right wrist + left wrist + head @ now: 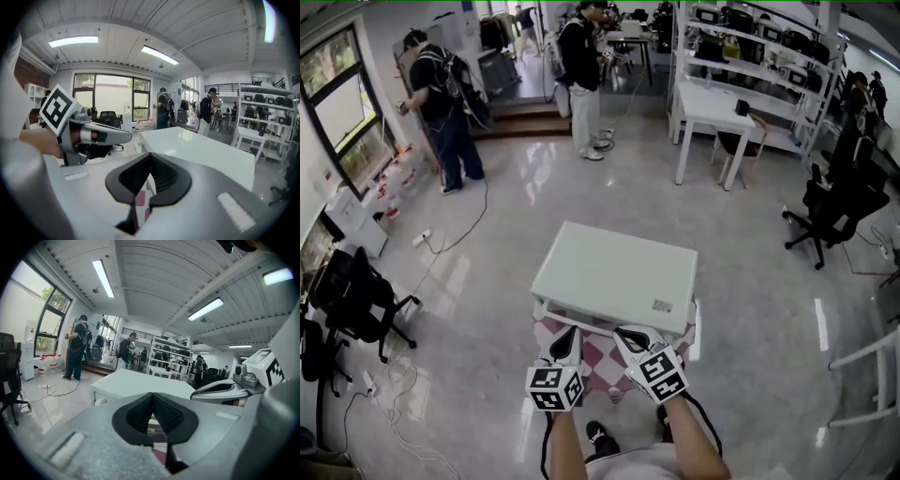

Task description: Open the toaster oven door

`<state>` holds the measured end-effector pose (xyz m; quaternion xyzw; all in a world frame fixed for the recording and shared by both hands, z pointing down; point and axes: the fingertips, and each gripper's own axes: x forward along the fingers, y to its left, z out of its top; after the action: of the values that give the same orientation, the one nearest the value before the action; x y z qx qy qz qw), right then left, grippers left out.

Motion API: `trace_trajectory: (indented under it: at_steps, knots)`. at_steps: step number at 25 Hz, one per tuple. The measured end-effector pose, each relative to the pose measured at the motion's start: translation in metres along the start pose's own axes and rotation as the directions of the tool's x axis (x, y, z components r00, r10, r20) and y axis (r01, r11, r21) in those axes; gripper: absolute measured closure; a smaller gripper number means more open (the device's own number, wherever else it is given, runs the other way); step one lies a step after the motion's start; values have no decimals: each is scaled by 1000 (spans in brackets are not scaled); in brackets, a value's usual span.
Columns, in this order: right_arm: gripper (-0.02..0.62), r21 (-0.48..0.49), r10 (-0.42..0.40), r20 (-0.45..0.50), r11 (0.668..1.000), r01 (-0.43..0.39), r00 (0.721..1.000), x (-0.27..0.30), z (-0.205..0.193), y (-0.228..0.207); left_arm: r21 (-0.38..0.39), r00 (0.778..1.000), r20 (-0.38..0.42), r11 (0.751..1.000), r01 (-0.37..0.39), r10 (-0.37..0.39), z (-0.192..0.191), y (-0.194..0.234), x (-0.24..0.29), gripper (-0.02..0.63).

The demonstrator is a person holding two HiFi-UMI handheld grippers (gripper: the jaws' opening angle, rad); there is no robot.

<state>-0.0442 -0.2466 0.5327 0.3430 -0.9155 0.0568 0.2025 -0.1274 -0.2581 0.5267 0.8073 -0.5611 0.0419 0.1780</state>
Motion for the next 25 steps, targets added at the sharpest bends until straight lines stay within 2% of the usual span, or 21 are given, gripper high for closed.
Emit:
trace_trajectory:
  at_steps: [4,8,11,15,17,20,25]
  knots:
    - [591,21,-56,-8,998,56,998,1,-4,4,8,998,-18,998,59,-58,-5,5,9,604]
    - [591,33,-136,-12,990,136,991,-11,-6,-2,60,989,-65,989,139,-135,-16,-5,19,604]
    - [591,2,-173,-47,985,173,984,-20,-15,-6,138,976,-99,969,206,-194,-21,-9,23,604]
    - [591,-56,-210,-126,977,204,970,-35,-38,-2,253,959,-163,930,267,-231,-29,-2,14,604]
    - [591,-90,-224,-157,973,212,962,-44,-45,0,304,950,-186,905,297,-250,-31,-3,10,604]
    - [589,-157,-246,-202,964,217,948,-49,-57,-3,392,934,-224,852,348,-279,-35,-8,11,604]
    - [574,-201,-244,-244,959,197,938,-38,-69,1,553,907,-313,723,414,-281,-53,3,17,604]
